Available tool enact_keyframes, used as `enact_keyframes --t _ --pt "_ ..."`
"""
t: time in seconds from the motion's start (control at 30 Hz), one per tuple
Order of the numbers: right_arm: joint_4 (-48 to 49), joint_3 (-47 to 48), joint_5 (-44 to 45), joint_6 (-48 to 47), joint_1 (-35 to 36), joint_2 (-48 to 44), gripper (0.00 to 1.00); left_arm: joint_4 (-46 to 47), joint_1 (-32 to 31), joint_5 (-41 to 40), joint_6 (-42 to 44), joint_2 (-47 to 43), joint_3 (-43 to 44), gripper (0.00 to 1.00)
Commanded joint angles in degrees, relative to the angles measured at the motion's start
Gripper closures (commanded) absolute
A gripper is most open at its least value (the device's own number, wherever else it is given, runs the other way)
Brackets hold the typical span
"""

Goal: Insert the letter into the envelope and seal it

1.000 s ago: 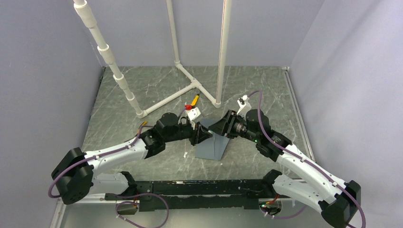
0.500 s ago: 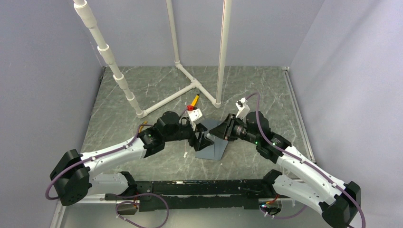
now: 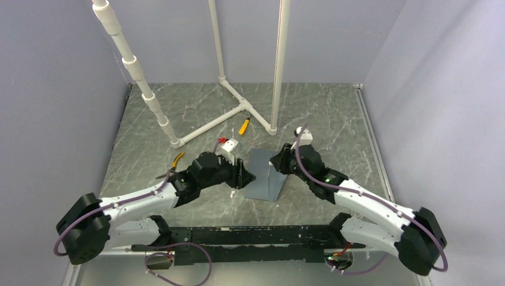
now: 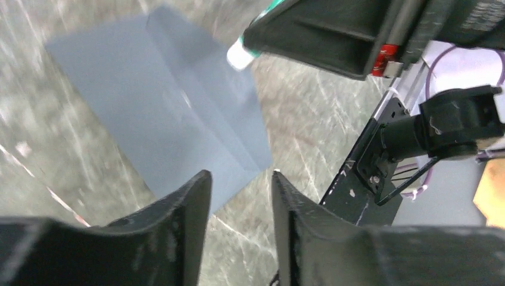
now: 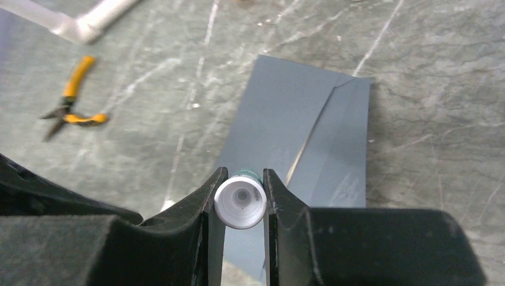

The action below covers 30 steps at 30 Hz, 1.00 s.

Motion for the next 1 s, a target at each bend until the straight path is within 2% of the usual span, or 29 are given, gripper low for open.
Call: enact_keyframes --t 0.0,0.1,0.17,0.23,0.47,0.57,0.97 --pt "7.19 0.14 13.66 -4.74 4.57 6.78 1.0 11.42 -0.02 1.23 -15.15 10.08 -4.68 0.64" --pt "8.46 1.04 18.38 -5.07 8.17 11.76 1.0 16.06 -0.04 5.23 -17.56 17.5 -3.11 0.8" --pt "8.86 1.7 19.7 -5.04 9.35 14.99 1.0 13.73 -0.06 5.65 -17.93 21.1 -0.46 0.91" --pt "9.29 2.06 20.52 -4.94 10.18 17.33 1.0 11.29 -0.06 4.39 -18.2 23.07 1.42 0.96" --pt "12.14 1.89 23.24 -4.44 12.88 25.73 1.0 2.63 -0.02 -2.22 -17.67 21.45 2.72 0.98" --pt "14.18 1.58 23.63 -5.03 13.94 26.99 1.0 -0.08 -0.1 -2.03 -16.19 21.59 3.9 0.97" --pt "11.09 3.93 29.34 -7.03 18.34 22.01 1.0 -8.63 0.0 -5.21 -17.78 28.14 7.45 0.98"
